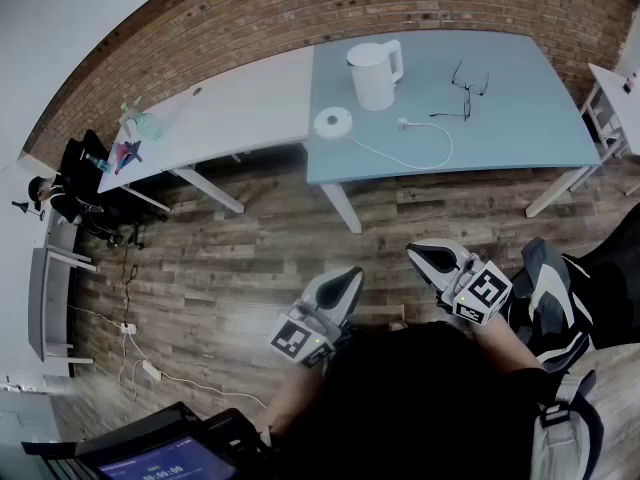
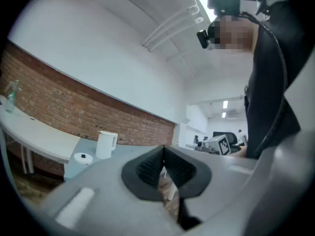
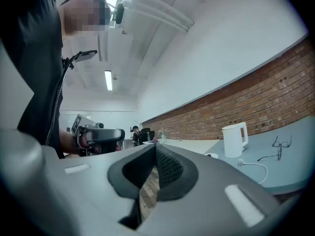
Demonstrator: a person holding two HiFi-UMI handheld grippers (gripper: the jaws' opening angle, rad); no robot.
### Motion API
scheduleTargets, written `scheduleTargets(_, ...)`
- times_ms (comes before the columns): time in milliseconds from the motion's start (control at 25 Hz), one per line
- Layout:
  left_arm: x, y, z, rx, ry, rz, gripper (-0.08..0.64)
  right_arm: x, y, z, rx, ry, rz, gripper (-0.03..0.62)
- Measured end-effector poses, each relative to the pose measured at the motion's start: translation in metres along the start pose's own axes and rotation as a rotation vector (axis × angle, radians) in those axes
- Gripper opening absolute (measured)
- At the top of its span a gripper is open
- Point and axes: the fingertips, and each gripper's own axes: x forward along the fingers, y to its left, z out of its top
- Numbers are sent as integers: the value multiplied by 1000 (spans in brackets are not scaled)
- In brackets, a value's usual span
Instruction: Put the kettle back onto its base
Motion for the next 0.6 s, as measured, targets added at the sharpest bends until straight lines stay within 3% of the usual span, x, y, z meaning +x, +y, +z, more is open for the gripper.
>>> scheduleTargets(360, -4, 4, -13, -22, 13, 15, 3, 3, 9, -12, -103, 65, 21, 3)
scheduleTargets(600, 1, 6, -8, -19, -2, 14, 2, 5, 9, -2, -46, 25, 62, 5)
